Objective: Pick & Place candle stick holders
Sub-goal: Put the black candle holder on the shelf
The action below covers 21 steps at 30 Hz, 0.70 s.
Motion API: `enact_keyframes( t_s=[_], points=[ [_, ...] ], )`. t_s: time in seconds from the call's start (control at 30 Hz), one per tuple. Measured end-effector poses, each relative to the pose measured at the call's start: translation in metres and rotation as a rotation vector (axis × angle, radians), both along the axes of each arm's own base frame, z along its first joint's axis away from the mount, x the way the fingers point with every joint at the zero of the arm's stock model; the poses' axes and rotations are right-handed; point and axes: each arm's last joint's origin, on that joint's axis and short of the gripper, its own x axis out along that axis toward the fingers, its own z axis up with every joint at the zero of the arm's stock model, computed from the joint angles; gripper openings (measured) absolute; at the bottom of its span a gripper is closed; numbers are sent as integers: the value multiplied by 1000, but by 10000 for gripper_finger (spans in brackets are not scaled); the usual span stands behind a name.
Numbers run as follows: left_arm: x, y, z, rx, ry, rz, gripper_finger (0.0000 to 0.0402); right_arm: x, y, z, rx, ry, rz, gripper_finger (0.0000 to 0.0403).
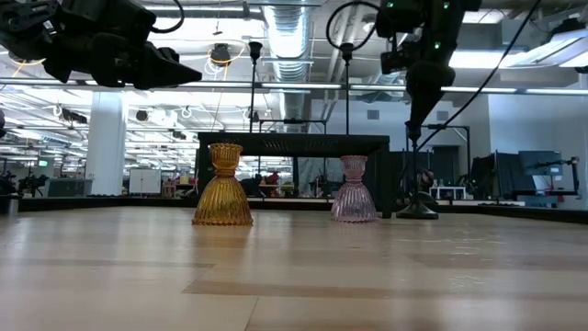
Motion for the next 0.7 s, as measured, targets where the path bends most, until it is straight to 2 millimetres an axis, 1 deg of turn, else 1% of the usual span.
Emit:
enact_keyframes(
  t_s=[0.1,0.2,0.33,0.43,0.47,0.6,0.7],
  points=[
    [0,0,0,0,0,0,8,4,-3,-7,-4,42,-8,156],
    [0,0,0,0,0,2,9,6,-5,-10,-19,60,-17,135],
    [0,0,0,0,0,3,7,5,-5,-9,-47,70,-18,78],
    [0,0,0,0,0,4,7,-1,-3,-4,-42,61,-18,24],
    [0,0,0,0,0,5,7,-3,-3,-2,-55,53,-21,15],
    [0,0,0,0,0,15,9,-14,2,9,-46,25,-49,18],
    [0,1,0,-1,0,28,9,-23,6,15,-34,33,-57,9]
  ],
)
